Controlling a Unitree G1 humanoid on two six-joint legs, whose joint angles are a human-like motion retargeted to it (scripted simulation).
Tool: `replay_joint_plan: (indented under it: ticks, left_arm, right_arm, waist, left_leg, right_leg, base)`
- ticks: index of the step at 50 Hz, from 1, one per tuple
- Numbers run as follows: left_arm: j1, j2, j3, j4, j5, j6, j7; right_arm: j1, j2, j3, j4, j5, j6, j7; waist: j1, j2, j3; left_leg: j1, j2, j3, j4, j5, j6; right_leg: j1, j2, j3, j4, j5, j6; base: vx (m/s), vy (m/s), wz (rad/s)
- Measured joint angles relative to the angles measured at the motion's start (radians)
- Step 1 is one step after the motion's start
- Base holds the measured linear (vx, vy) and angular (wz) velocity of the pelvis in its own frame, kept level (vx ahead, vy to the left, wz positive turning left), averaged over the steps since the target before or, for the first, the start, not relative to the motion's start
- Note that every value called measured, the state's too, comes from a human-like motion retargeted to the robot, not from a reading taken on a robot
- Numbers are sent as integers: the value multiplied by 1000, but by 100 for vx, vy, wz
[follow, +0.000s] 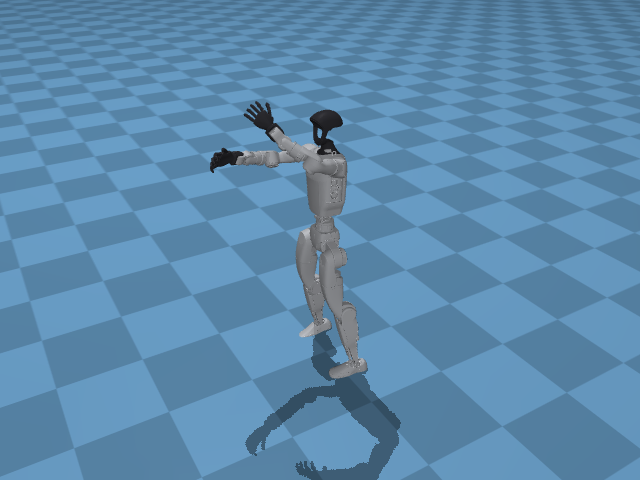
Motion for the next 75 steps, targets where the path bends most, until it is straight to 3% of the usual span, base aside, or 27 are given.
replay_joint_plan:
  ticks: [5, 7, 15, 37, 52, 65, 75]
  left_arm:
    - [-70, -104, -94, -138, -30, -6, -26]
    - [-110, -113, -142, -168, -84, 6, -30]
    - [-151, -161, -189, -211, -126, 5, -23]
    - [-86, -187, -242, -369, -197, 34, -58]
    - [-38, -178, -248, -327, -182, 36, -39]
    - [85, -48, -92, -90, -160, -20, 22]
    - [355, 174, 220, 183, -1, 31, 88]
  right_arm:
    - [-54, 111, 79, -152, 59, -15, 31]
    - [-92, 149, 151, -198, 197, -48, -14]
    - [-134, 217, 244, -316, 276, -66, -20]
    - [-120, 225, 276, -402, 299, -58, -2]
    - [-114, 192, 280, -431, 313, -63, 1]
    - [-43, -17, 212, -449, 361, -98, 16]
    - [130, -272, 13, -309, 302, -93, -66]
  waist:
    - [12, -3, -6]
    - [13, 3, -17]
    - [19, 4, -26]
    - [17, -3, -37]
    - [9, 6, -41]
    - [9, 18, -43]
    - [-4, 24, -6]
  left_leg:
    - [6, -2, -3, 4, -8, -2]
    - [-2, 14, 1, 3, -7, -7]
    - [6, 30, -6, 8, -19, -19]
    - [1, 37, -22, 12, -27, -16]
    - [8, 37, -12, 12, -31, -12]
    - [14, 47, 2, 14, -34, -17]
    - [44, 53, 14, 14, -40, -30]
  right_leg:
    - [4, -4, -13, 15, -11, 4]
    - [-5, 12, -19, 12, -7, 7]
    - [20, 25, -46, -3, -8, 7]
    - [23, 27, -87, 6, -11, 7]
    - [29, 28, -82, -8, -2, 7]
    - [24, 39, -73, 0, 0, 7]
    - [54, 45, -63, -10, -3, 7]
  base:
    - [7, -1, 5]
    - [6, -7, -3]
    - [6, -3, 6]
    - [0, 0, 0]
    - [0, 0, 0]
    - [0, 0, -2]
    - [0, 0, 0]
